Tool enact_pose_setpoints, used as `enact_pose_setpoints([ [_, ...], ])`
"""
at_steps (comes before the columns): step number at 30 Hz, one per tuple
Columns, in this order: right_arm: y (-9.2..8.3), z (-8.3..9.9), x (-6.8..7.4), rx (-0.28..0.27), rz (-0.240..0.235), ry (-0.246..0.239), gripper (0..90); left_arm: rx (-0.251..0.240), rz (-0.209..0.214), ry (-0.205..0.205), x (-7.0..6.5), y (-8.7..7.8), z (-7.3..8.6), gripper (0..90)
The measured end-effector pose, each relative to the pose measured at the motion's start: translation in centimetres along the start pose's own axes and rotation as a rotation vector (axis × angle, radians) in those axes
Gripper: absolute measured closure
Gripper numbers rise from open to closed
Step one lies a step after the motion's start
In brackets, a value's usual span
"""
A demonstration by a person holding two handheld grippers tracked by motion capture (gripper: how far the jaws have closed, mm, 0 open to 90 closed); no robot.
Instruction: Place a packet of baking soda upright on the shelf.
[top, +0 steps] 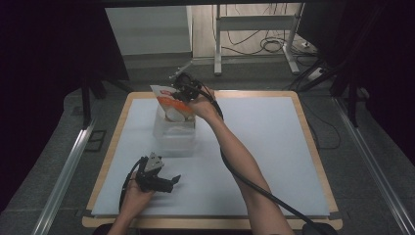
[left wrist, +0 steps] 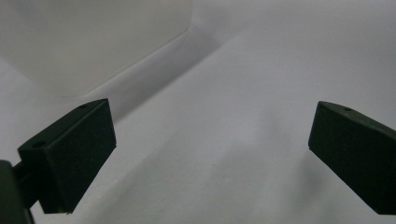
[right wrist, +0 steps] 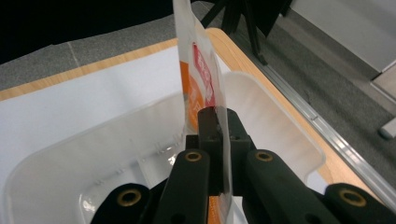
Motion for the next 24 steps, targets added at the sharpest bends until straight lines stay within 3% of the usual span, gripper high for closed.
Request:
enact_pose_setpoints([
  [10, -0.7, 1.1, -1.0, 0.03, 0.025, 0.015, 86.3, 0.004, 0.001, 0.007, -0.1, 0.0, 0.0, 0.8],
  [17, -1.4, 0.9, -1.1, 0.029, 0.028, 0.015, 77.7, 0.004, -0.001, 0.003, 0.0, 0.1, 0.0, 0.9],
  [24, -2.7, 0.7, -1.1, 0.015, 0.035, 0.031, 63.6, 0.003, -0.001, 0.006, -0.2, 0.1, 0.0, 0.8],
])
Point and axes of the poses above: each handheld gripper's, and its own axes: y roughly forward along the jaws, z roughly out of its underside, x roughly to its left, the point moved 4 cm from there along y, roughly forward along the jaws, and after that the axes turned 12 degrees about -x, right-handed, at the moved point
